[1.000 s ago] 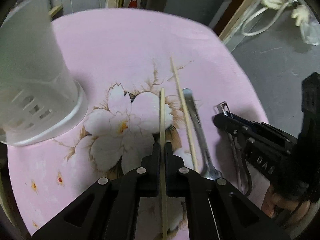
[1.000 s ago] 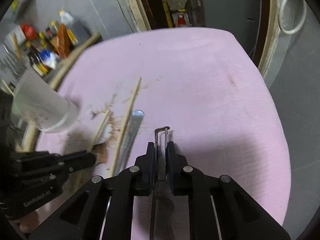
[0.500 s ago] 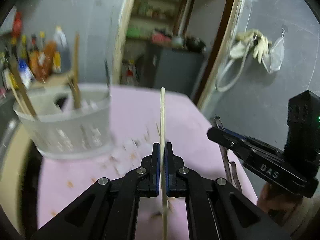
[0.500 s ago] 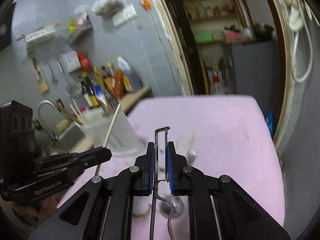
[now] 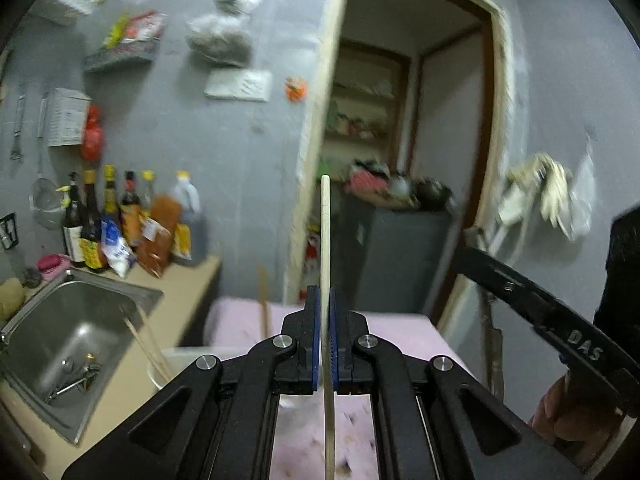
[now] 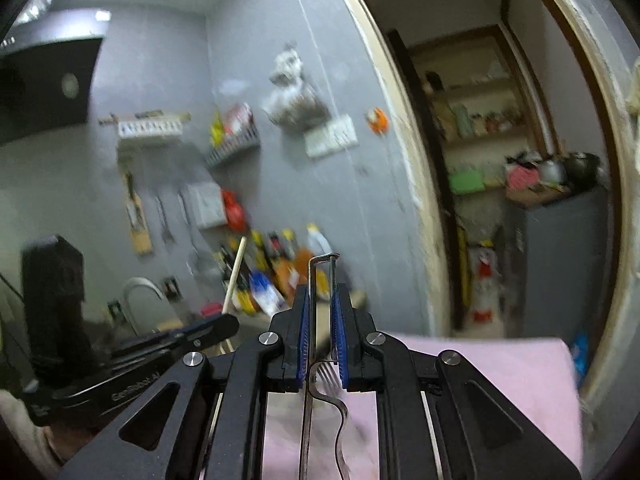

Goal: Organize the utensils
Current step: 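Lift the chopstick and peeler and carry both over the caddy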

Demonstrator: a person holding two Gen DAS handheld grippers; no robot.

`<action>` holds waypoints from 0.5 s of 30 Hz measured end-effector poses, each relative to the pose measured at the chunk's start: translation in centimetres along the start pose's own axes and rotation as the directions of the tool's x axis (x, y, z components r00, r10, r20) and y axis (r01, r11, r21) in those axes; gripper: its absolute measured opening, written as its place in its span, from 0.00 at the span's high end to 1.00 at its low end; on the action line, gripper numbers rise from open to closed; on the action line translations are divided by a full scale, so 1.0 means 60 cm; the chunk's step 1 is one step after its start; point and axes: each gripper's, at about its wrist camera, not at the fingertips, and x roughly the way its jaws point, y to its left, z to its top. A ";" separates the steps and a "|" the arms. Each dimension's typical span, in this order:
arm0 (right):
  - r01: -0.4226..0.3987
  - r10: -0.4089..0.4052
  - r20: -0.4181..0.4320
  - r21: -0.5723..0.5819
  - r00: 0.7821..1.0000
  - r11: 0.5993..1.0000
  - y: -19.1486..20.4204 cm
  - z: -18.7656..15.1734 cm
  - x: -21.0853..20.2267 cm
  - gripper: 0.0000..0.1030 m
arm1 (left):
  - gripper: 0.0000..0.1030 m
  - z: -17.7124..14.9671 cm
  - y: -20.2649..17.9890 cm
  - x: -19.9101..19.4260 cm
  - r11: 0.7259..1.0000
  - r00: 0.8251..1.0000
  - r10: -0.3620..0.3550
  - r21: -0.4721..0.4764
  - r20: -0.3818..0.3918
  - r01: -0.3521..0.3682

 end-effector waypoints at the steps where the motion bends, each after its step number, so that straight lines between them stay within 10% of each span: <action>1: -0.031 0.031 0.030 0.016 0.999 0.999 0.000 0.009 0.011 0.91 | 0.98 0.012 0.023 0.000 0.999 1.000 0.004 -0.034 0.019 -0.004; 5: -0.125 0.113 0.113 0.100 0.987 0.987 -0.002 0.024 0.050 0.91 | 0.98 0.038 0.139 0.002 0.965 0.994 0.058 -0.261 0.088 -0.033; 15: -0.138 0.114 0.188 0.123 0.976 0.983 0.001 -0.025 0.130 0.91 | 0.98 0.016 0.271 0.016 0.878 0.958 0.245 -0.453 0.149 -0.154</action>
